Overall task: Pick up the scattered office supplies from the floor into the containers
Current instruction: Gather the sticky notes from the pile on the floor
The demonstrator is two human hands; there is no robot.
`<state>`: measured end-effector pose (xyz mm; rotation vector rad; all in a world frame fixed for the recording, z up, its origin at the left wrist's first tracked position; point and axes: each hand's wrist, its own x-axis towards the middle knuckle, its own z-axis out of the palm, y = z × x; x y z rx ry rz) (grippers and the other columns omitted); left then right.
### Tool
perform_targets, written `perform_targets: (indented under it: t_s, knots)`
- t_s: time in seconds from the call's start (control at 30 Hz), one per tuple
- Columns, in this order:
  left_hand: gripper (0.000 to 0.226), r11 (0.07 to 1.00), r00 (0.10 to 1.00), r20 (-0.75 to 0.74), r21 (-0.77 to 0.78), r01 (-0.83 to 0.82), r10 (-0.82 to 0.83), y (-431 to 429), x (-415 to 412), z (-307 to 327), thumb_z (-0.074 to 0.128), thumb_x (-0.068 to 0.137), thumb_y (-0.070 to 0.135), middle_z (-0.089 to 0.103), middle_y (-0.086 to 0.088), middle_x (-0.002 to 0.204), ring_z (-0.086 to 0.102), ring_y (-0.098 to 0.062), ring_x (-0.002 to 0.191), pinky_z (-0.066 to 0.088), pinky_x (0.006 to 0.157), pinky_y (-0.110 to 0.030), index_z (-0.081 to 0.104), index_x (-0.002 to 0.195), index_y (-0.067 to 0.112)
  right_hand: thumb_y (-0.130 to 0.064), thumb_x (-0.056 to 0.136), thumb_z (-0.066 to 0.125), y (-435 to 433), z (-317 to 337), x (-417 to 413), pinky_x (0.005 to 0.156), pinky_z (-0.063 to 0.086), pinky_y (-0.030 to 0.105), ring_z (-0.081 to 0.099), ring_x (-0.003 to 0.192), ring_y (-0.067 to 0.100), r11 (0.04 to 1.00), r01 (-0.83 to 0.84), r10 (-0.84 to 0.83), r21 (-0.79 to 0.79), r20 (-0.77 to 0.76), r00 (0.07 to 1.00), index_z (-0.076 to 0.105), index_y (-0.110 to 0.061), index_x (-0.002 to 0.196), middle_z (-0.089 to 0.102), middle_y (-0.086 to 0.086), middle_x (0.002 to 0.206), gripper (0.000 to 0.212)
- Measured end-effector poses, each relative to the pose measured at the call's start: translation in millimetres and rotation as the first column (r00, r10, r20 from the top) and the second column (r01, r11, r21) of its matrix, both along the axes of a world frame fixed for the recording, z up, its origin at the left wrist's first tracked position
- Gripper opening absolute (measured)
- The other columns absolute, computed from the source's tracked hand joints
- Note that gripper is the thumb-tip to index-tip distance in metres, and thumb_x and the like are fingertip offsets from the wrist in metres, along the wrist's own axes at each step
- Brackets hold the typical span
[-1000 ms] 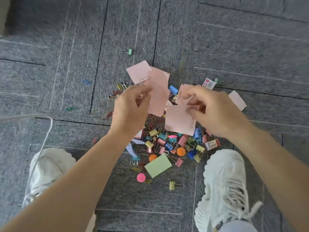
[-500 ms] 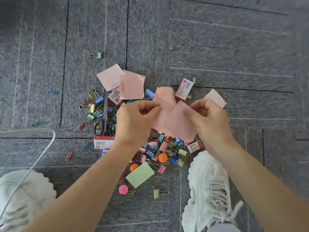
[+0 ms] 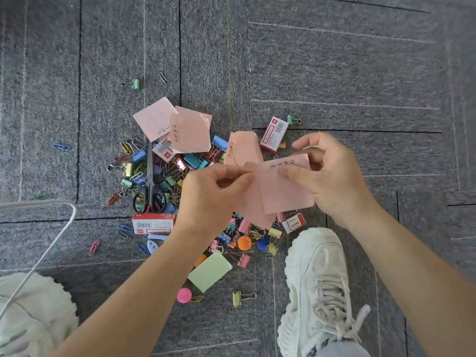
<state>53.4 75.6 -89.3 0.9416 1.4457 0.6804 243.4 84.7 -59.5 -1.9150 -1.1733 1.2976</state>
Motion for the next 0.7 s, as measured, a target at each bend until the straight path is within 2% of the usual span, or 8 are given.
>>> perform_targets:
  t_s: [0.1, 0.2, 0.27, 0.37, 0.43, 0.57, 0.63, 0.7]
  knots:
    - [0.022, 0.999, 0.998, -0.059, 0.032, 0.038, -0.036, 1, -1, 0, 0.078, 0.079, 0.035, 0.067, 0.010, 0.077, 0.056, -0.009, 0.063, 0.048, 0.055, -0.018, 0.075, 0.097, 0.023, -0.029, 0.064, 0.085, -4, 0, -3, 0.066, 0.051, 0.030, 0.066, 0.070, 0.011, 0.998, -0.051, 0.050, -0.034, -0.052, 0.997, 0.059, -0.020, 0.094, 0.077, -0.001, 0.083, 0.040]
    - [0.017, 0.995, 0.995, 0.006, 0.013, 0.098, -0.098, -1, -2, 1, 0.079, 0.075, 0.036, 0.071, 0.007, 0.076, 0.062, -0.014, 0.066, 0.057, 0.058, -0.030, 0.076, 0.088, 0.027, -0.041, 0.055, 0.085, -3, -1, -8, 0.065, 0.050, 0.034, 0.064, 0.068, 0.013, 0.991, -0.112, 0.108, -0.068, -0.072, 0.992, 0.061, -0.017, 0.093, 0.076, 0.001, 0.080, 0.050]
    - [0.005, 0.997, 0.996, 0.038, 0.024, 0.079, -0.080, -3, -2, 1, 0.080, 0.078, 0.026, 0.074, 0.006, 0.076, 0.066, -0.016, 0.069, 0.059, 0.060, -0.033, 0.077, 0.082, 0.027, -0.040, 0.061, 0.090, 0, -2, -9, 0.059, 0.048, 0.025, 0.062, 0.065, 0.007, 0.995, -0.087, 0.085, -0.043, -0.044, 0.995, 0.062, -0.021, 0.090, 0.075, -0.003, 0.077, 0.045]
    - [0.010, 0.998, 0.997, 0.045, -0.010, -0.055, 0.055, -3, -5, -2, 0.078, 0.082, 0.019, 0.074, 0.008, 0.074, 0.066, -0.011, 0.070, 0.056, 0.062, -0.024, 0.075, 0.078, 0.028, -0.024, 0.078, 0.082, 4, -4, -7, 0.053, 0.043, 0.015, 0.059, 0.061, 0.001, 1.000, -0.009, 0.008, -0.025, -0.044, 0.999, 0.066, -0.020, 0.087, 0.070, -0.009, 0.069, 0.019]
    - [0.012, 0.995, 0.994, 0.050, -0.033, -0.098, 0.099, -1, -7, -3, 0.077, 0.083, 0.019, 0.074, 0.007, 0.074, 0.065, -0.010, 0.070, 0.058, 0.064, -0.027, 0.074, 0.078, 0.029, -0.019, 0.084, 0.077, 4, -6, -8, 0.054, 0.043, 0.015, 0.058, 0.062, 0.002, 0.999, -0.008, 0.007, -0.045, -0.041, 0.999, 0.069, -0.018, 0.087, 0.069, -0.009, 0.069, 0.008]
    - [0.003, 1.000, 0.997, 0.070, -0.022, -0.014, 0.016, 1, -7, 3, 0.072, 0.088, 0.026, 0.074, 0.007, 0.081, 0.063, -0.007, 0.073, 0.056, 0.063, -0.024, 0.074, 0.088, 0.028, -0.021, 0.079, 0.082, 5, -10, -15, 0.059, 0.046, 0.023, 0.060, 0.065, 0.006, 0.998, 0.010, -0.013, -0.056, -0.051, 0.999, 0.069, -0.019, 0.083, 0.071, -0.003, 0.073, 0.013]
    - [0.010, 0.998, 0.995, 0.101, -0.055, 0.024, -0.018, 2, -9, 4, 0.067, 0.091, 0.024, 0.075, 0.003, 0.086, 0.064, -0.010, 0.074, 0.054, 0.061, -0.021, 0.075, 0.098, 0.025, -0.028, 0.075, 0.082, 7, -10, -19, 0.058, 0.046, 0.024, 0.058, 0.062, 0.008, 0.999, -0.012, 0.012, -0.036, -0.007, 1.000, 0.070, -0.020, 0.077, 0.070, 0.000, 0.072, 0.015]
    - [0.016, 0.995, 0.990, 0.129, -0.079, 0.062, -0.052, 4, -11, 3, 0.064, 0.094, 0.019, 0.075, -0.003, 0.088, 0.065, -0.015, 0.072, 0.053, 0.058, -0.023, 0.074, 0.105, 0.023, -0.042, 0.065, 0.081, 11, -8, -21, 0.069, 0.049, 0.025, 0.064, 0.074, 0.010, 0.998, -0.046, 0.046, -0.037, 0.025, 0.999, 0.073, -0.024, 0.073, 0.073, -0.002, 0.088, 0.022]
